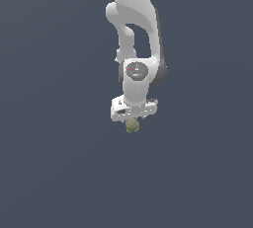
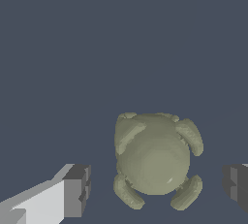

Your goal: Pick up the object and move it to a goal position.

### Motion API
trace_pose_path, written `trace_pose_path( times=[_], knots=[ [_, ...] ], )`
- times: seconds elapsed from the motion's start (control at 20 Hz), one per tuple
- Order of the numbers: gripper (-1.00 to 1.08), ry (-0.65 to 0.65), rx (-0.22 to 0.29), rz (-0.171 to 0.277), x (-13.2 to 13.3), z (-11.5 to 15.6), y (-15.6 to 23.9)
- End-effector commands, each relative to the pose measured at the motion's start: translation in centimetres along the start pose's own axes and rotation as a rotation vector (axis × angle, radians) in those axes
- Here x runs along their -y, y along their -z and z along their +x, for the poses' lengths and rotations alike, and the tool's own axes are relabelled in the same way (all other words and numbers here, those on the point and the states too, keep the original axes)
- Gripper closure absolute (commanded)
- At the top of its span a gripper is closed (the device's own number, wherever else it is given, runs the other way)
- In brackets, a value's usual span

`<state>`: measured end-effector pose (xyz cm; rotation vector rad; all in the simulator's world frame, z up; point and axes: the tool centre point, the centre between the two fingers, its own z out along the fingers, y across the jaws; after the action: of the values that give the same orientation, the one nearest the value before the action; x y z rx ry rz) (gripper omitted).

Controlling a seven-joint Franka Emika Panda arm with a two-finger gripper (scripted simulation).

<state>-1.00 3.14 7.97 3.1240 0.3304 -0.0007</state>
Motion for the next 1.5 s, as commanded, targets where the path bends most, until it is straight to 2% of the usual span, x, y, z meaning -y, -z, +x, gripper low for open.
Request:
trace_pose_path(
  times=[0.0, 0.25, 0.5, 0.55, 1.15, 1.45],
  knots=[
    [-0.92, 0.001, 0.001, 0.0, 0.0, -0.1, -1.1],
    [-0.92, 0.003, 0.0, 0.0, 0.0, -0.1, -3.4],
    [-0.92, 0.004, 0.0, 0.0, 0.0, 0.0, -4.0],
    [1.08, 0.004, 0.0, 0.0, 0.0, 0.0, -4.0],
    [1.08, 0.005, -0.004, 0.0, 0.0, 0.1, -3.8],
    [1.08, 0.025, -0.043, -0.001, -1.1, 1.0, -2.0]
  ],
)
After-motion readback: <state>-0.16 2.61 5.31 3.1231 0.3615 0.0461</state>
